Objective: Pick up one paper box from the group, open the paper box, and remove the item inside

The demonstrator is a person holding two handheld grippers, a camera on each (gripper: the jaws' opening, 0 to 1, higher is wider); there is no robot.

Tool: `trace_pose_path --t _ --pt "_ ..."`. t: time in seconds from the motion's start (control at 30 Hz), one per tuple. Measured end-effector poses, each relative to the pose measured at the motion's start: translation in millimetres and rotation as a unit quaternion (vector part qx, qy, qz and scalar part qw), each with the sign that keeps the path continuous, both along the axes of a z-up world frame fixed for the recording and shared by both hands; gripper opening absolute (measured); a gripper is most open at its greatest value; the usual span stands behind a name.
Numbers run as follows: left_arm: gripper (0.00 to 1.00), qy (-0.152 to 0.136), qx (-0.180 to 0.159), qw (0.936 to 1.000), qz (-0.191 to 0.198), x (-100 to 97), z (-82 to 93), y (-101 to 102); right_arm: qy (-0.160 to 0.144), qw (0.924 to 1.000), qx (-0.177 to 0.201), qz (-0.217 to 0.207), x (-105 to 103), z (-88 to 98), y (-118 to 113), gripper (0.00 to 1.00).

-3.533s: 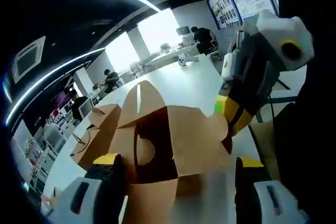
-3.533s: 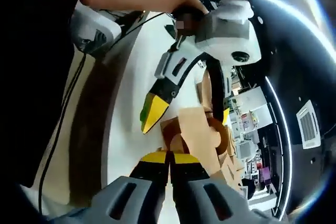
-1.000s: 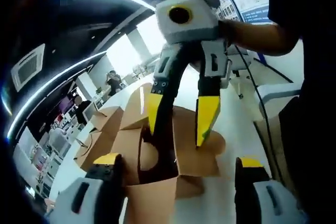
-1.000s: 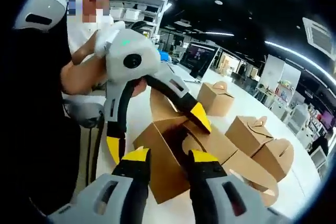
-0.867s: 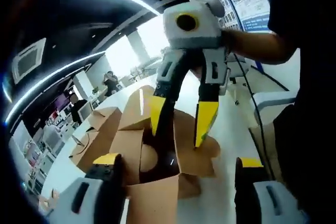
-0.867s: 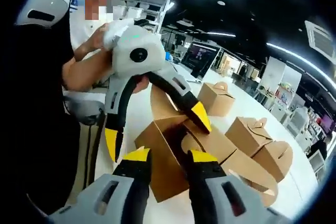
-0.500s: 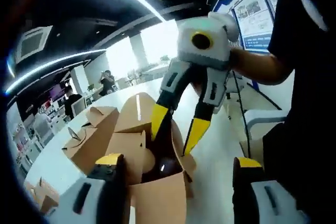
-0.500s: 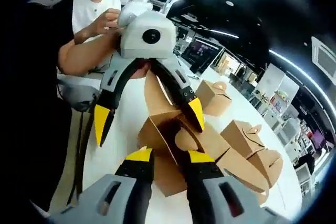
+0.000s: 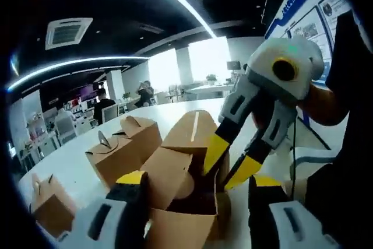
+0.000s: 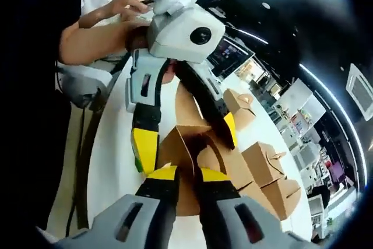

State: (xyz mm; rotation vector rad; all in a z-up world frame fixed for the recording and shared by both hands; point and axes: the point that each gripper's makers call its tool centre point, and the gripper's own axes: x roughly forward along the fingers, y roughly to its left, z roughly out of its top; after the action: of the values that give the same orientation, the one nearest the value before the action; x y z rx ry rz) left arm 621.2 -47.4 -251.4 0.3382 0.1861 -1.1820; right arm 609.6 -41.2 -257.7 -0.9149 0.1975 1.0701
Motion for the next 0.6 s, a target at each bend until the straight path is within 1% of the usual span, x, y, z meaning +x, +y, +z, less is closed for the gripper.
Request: trace_pose_path --t 0.03,0.07,0.1,0.13,0.17,0.2,0.23,0.27,0.33,0.4,0.47,0.5,0.53,0.57,0.6 --pt "0.69 -0.006 -0.003 1.0000 0.003 -1.1 1.2 1.2 0.001 1.0000 0.000 0.001 -0.2 0.3 0.1 0.11" --pt "0.64 -0.005 -0.025 0.9996 -0.009 -9.7 7.1 0.4 0.001 1.0000 0.003 0.004 -0.4 1.0 1.3 0.09" --pt "0.59 0.001 -0.030 0.9994 -0.015 -16.4 8.7 2.6 0.003 1.0000 0.009 0.002 -0.3 1.5 2.4 0.08" --pt "0.53 0.020 -0.049 0.9984 -0.018 -25.0 11.5 3.2 0.006 0.9999 0.013 -0.003 1.5 1.3 2.2 0.08" --pt "0.50 0.037 -0.066 0.9969 -0.022 -31.7 14.7 4.4 0.005 0.9999 0.015 -0.006 3.5 1.2 1.8 0.08" --pt "0.49 0.045 -0.084 0.9953 -0.019 -34.9 18.8 5.7 0.006 0.9998 0.016 -0.009 4.4 1.6 1.0 0.08" --pt "0.49 0.035 -0.089 0.9954 -0.009 -34.8 21.2 8.4 0.009 0.9998 0.018 -0.008 3.6 1.6 1.3 0.08" --pt "0.49 0.014 -0.088 0.9961 0.002 -33.1 23.8 11.6 0.011 0.9998 0.018 -0.006 2.9 1.4 1.9 0.08" --pt "0.49 -0.022 -0.074 0.9968 0.021 -30.4 26.9 17.8 0.011 0.9998 0.017 -0.002 1.8 1.6 2.5 0.08" --pt "0.49 -0.044 -0.061 0.9962 0.044 -24.9 30.0 23.9 0.016 0.9997 0.017 0.005 1.3 1.6 2.5 0.07" --pt "0.45 -0.068 -0.048 0.9937 0.076 -16.8 34.6 31.0 0.019 0.9995 0.015 0.018 0.6 1.8 2.3 0.07" --pt "0.42 -0.072 -0.041 0.9931 0.083 -16.5 35.2 32.7 0.021 0.9994 0.014 0.024 -1.0 1.6 2.2 0.06" --pt "0.36 -0.068 -0.037 0.9937 0.081 -19.4 34.8 31.1 0.024 0.9991 0.010 0.035 -3.3 1.3 1.7 0.06" --pt "0.32 -0.063 -0.026 0.9949 0.074 -24.6 32.8 28.5 0.025 0.9987 0.006 0.044 -5.4 1.2 0.8 0.06" --pt "0.30 -0.061 -0.012 0.9959 0.067 -28.5 30.0 25.7 0.029 0.9984 0.006 0.049 -6.2 1.4 -1.0 0.06"
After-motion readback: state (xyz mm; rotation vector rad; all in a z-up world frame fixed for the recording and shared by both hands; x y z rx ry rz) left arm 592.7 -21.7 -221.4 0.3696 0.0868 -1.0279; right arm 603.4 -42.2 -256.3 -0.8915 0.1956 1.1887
